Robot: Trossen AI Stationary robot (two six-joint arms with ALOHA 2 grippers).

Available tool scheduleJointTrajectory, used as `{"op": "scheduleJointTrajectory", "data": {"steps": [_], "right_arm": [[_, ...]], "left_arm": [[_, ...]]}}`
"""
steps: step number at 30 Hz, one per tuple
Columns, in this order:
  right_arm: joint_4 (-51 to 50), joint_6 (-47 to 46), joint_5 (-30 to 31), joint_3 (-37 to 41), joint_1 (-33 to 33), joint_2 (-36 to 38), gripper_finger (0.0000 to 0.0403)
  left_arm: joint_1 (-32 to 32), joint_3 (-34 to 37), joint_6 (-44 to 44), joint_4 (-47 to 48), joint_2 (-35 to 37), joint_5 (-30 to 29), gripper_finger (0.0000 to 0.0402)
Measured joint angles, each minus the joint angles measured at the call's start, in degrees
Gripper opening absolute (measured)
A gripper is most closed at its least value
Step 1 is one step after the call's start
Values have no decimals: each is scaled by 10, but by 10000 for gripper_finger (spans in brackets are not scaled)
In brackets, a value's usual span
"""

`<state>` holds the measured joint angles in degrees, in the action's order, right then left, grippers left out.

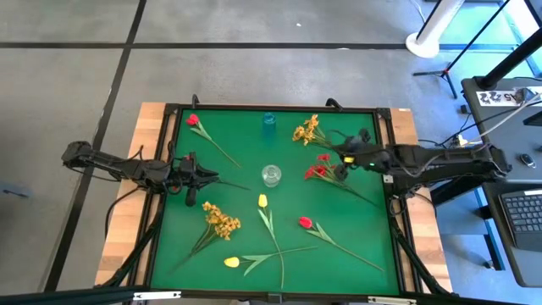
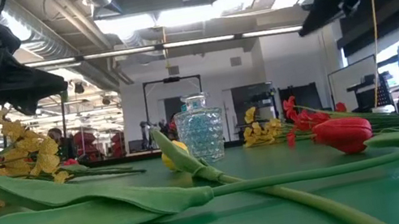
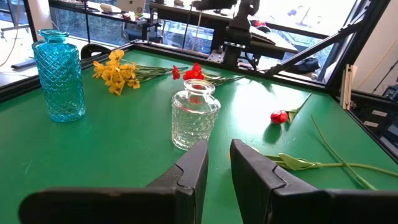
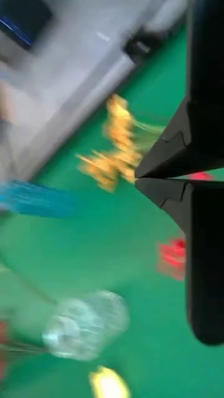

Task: Sort flowers into vase by color
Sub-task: Put the right red flowers into the blue vase

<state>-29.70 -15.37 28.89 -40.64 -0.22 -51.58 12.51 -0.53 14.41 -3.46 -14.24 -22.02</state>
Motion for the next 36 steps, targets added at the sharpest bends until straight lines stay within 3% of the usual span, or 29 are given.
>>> {"op": "scheduleJointTrajectory", "data": {"steps": [5,11,16,22,29,36], "right_arm": [[-102,-47,-120,-19,-5,-67,74],[-216,-117,-130,-19,-6,-103,168],[-202,-136,-174,10,-5,-93,218],[-131,-156,-226,79,-5,-94,242],[-27,-203,-213,134,-6,-100,245],[-11,-221,-174,161,-6,-154,246]], "left_arm": [[0,0,0,0,0,0,66],[0,0,0,0,0,0,66],[0,0,0,0,0,0,66],[0,0,0,0,0,0,66],[0,0,0,0,0,0,66],[0,0,0,0,0,0,66]]}}
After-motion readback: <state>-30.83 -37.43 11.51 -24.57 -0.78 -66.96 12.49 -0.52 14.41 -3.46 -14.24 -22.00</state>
